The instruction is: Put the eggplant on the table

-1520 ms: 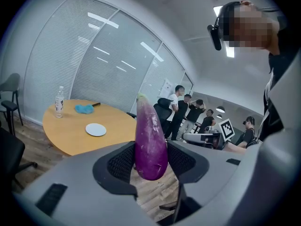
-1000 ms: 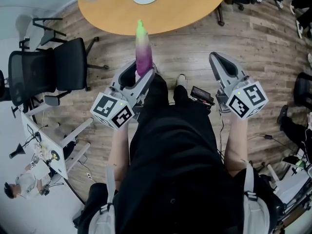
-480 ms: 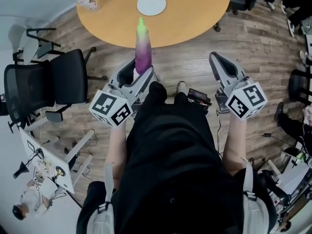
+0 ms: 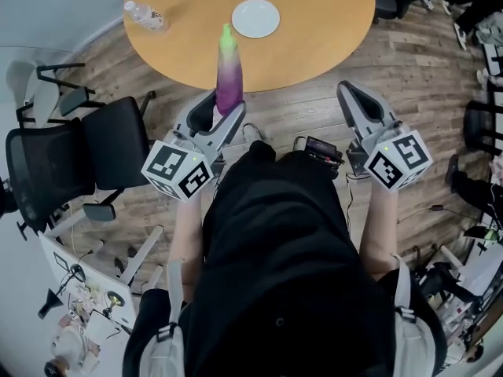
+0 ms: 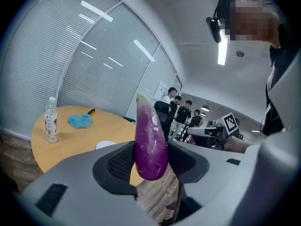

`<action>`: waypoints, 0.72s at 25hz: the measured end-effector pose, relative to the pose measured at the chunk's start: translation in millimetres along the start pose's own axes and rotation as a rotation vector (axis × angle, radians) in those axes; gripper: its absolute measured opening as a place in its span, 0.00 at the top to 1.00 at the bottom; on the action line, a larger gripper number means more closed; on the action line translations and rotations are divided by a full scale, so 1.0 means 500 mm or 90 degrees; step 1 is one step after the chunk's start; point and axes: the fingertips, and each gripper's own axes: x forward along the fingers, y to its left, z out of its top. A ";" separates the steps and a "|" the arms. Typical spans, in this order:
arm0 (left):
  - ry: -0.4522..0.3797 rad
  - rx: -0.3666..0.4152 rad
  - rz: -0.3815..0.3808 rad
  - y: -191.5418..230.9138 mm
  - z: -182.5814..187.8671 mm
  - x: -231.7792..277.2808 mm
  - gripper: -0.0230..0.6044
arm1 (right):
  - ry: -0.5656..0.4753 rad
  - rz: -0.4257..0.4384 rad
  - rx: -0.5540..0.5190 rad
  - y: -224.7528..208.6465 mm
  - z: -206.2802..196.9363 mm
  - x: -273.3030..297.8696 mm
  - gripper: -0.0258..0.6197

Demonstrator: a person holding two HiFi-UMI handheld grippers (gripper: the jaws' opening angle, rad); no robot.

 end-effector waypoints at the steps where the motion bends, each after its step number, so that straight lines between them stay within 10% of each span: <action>1: 0.002 0.002 -0.005 0.008 0.004 -0.003 0.60 | 0.000 -0.003 0.001 0.006 0.001 0.005 0.93; 18: 0.030 -0.016 -0.063 0.057 -0.013 0.035 0.60 | 0.014 -0.066 0.036 0.006 -0.015 0.020 0.93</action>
